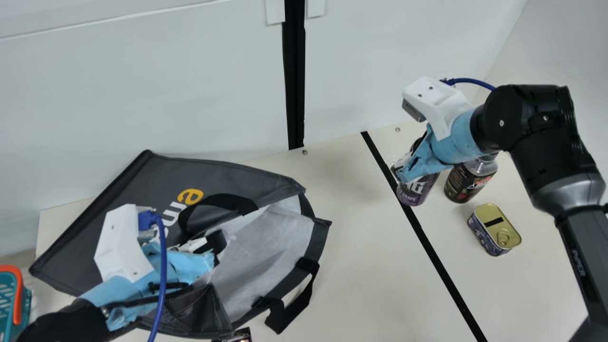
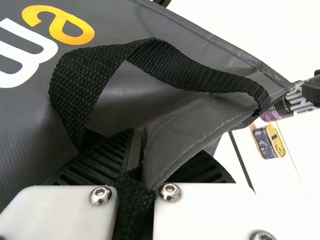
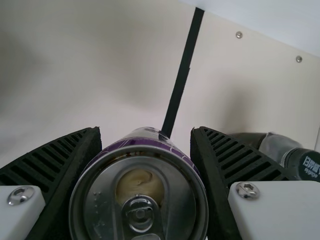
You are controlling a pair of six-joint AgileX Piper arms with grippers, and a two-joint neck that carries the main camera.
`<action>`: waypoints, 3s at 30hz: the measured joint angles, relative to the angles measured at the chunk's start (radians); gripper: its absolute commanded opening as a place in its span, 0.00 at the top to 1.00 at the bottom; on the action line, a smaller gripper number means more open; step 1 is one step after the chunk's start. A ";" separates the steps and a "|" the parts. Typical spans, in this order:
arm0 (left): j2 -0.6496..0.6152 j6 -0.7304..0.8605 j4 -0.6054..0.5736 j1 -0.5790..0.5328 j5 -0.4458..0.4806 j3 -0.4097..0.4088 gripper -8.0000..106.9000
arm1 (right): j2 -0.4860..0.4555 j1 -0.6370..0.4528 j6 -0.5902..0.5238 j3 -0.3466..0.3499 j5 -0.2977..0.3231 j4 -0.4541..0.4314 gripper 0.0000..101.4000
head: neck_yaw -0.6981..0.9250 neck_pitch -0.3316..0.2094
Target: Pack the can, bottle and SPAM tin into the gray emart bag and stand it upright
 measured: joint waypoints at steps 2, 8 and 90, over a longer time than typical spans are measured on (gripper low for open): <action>0.000 0.000 0.000 0.000 0.000 0.000 1.00 | -0.021 0.011 0.005 0.022 0.002 -0.004 1.00 | -0.002 0.000; 0.000 0.000 0.000 0.000 0.000 0.000 1.00 | -0.077 0.054 0.027 0.085 0.004 -0.011 1.00 | -0.002 0.000; 0.000 0.000 0.000 0.000 0.000 0.000 1.00 | -0.378 0.370 -0.296 0.547 -0.416 0.633 1.00 | 0.000 0.000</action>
